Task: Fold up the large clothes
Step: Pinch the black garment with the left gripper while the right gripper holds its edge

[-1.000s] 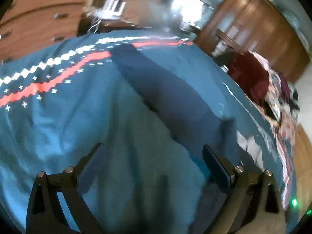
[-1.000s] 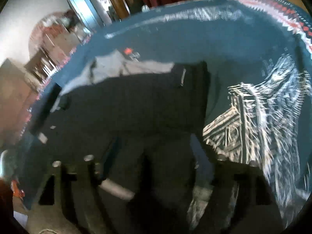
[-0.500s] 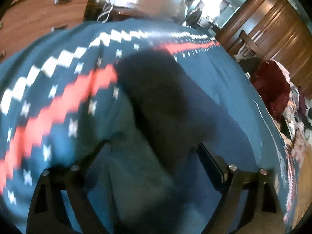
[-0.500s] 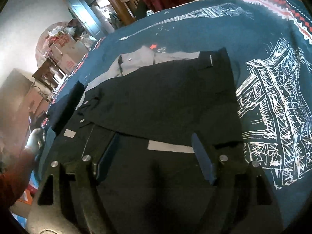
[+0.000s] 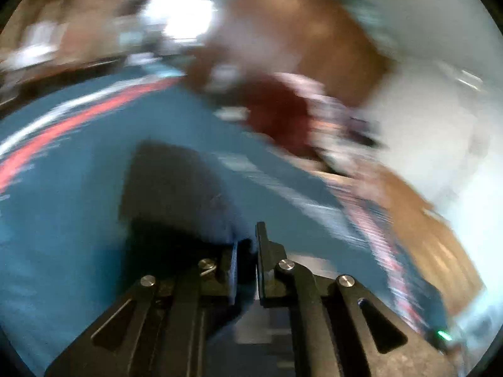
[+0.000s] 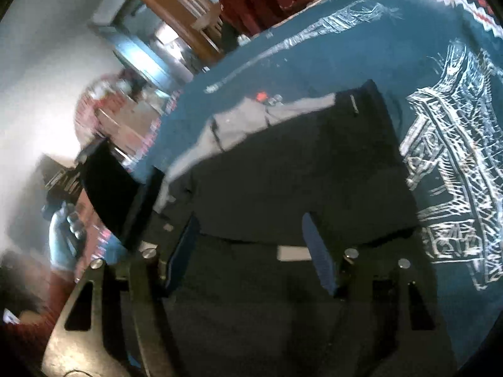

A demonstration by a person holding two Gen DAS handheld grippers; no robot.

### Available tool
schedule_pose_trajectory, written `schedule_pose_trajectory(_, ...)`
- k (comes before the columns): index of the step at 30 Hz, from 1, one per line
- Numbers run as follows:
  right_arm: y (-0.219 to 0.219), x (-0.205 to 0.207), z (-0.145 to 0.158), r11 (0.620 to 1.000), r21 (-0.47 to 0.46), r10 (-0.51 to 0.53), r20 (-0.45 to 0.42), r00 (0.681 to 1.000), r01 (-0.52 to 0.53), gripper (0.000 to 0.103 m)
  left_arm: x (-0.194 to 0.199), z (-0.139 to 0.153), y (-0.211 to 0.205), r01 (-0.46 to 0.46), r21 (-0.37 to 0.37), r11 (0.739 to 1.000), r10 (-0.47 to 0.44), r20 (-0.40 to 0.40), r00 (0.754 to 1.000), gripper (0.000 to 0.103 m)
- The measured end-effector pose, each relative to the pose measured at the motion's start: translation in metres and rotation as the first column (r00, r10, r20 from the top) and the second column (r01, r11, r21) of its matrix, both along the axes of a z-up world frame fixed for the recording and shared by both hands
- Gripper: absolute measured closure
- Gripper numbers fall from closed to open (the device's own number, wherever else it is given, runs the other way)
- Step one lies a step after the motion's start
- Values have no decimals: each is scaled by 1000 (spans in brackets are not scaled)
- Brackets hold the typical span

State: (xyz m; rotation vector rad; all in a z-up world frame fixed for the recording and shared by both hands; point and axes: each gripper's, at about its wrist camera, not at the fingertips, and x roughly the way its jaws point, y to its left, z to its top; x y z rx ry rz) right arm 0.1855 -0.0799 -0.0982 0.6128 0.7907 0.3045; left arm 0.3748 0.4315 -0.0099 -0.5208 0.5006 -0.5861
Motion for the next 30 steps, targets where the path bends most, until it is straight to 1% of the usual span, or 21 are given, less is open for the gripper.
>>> schedule_pose_trajectory(1, -2, 0, 2, 1000, 22, -2, 11, 1000, 2, 36, -4, 6, -31, 68, -34, 997, -67, 23, 997, 91)
schedule_pose_trajectory(2, -4, 1, 3, 998, 58, 5, 20, 1000, -6, 35, -8, 9, -72, 175, -67, 982, -173, 33, 984, 72)
schedule_pose_trajectory(3, -6, 3, 2, 996, 87, 10, 18, 1000, -12, 34, -9, 9, -99, 248, -81, 965, -247, 25, 969, 58)
schedule_pose_trajectory(4, -7, 5, 0, 994, 106, 13, 13, 1000, -15, 33, -14, 3, -131, 311, -92, 946, -312, 2, 950, 40)
schedule_pose_trajectory(5, -8, 8, -2, 992, 125, 26, 6, 1000, -27, 30, -20, -5, -154, 364, -103, 926, -369, -24, 929, 36)
schedule_pose_trajectory(7, -7, 16, -10, 987, 148, 60, -13, 998, -57, 29, -32, -26, -179, 449, -107, 887, -458, -91, 884, 36)
schedule_pose_trajectory(8, -5, 20, -14, 985, 153, 83, -21, 996, -79, 28, -40, -33, -179, 449, -106, 887, -459, -107, 882, 36)
schedule_pose_trajectory(9, -4, 23, -17, 983, 158, 98, -27, 995, -93, 28, -46, -43, -167, 440, -124, 889, -454, -118, 883, 36)
schedule_pose_trajectory(11, -4, 33, -28, 980, 166, 119, -54, 991, -108, 28, -54, -60, -134, 382, -157, 911, -404, -139, 904, 36)
schedule_pose_trajectory(13, -6, 42, -35, 983, 151, 113, -68, 991, -102, 28, -53, -88, -79, 244, -120, 962, -264, -198, 944, 34)
schedule_pose_trajectory(15, -12, 54, -37, 988, 126, 100, -69, 993, -91, 28, -51, -121, -32, 87, -77, 993, -106, -301, 948, 34)
schedule_pose_trajectory(18, -19, 80, -46, 992, 97, 85, -93, 992, -76, 28, -57, -162, 21, -74, -62, 995, 42, -405, 913, 34)
schedule_pose_trajectory(19, -17, 91, -50, 992, 89, 94, -112, 989, -84, 28, -59, -172, 33, -105, -95, 990, 56, -419, 906, 34)
schedule_pose_trajectory(21, -14, 110, -61, 995, 63, 92, -166, 982, -83, 28, -62, -185, 40, -140, -130, 982, 73, -424, 903, 34)
schedule_pose_trajectory(23, -9, 121, -70, 994, 62, 104, -198, 975, -93, 28, -67, -191, 42, -159, -137, 978, 87, -423, 902, 34)
schedule_pose_trajectory(25, -1, 126, -71, 995, 17, 100, -213, 972, -98, 29, -68, -192, 43, -169, -133, 977, 100, -413, 905, 33)
schedule_pose_trajectory(26, 3, 127, -69, 994, 0, 111, -210, 971, -113, 47, -70, -194, 47, -174, -132, 976, 105, -412, 905, 33)
schedule_pose_trajectory(27, 4, 128, -68, 993, -5, 117, -214, 970, -121, 73, -70, -193, 48, -182, -134, 974, 113, -410, 905, 33)
schedule_pose_trajectory(28, 4, 128, -68, 993, -17, 110, -221, 969, -117, 87, -73, -188, 43, -188, -124, 974, 124, -403, 907, 33)
schedule_pose_trajectory(29, 3, 127, -67, 992, 11, 125, -210, 970, -125, 103, -74, -181, 39, -190, -109, 976, 134, -392, 910, 33)
schedule_pose_trajectory(30, 2, 126, -66, 991, 26, 131, -199, 971, -128, 103, -78, -173, 37, -185, -84, 979, 142, -370, 918, 33)
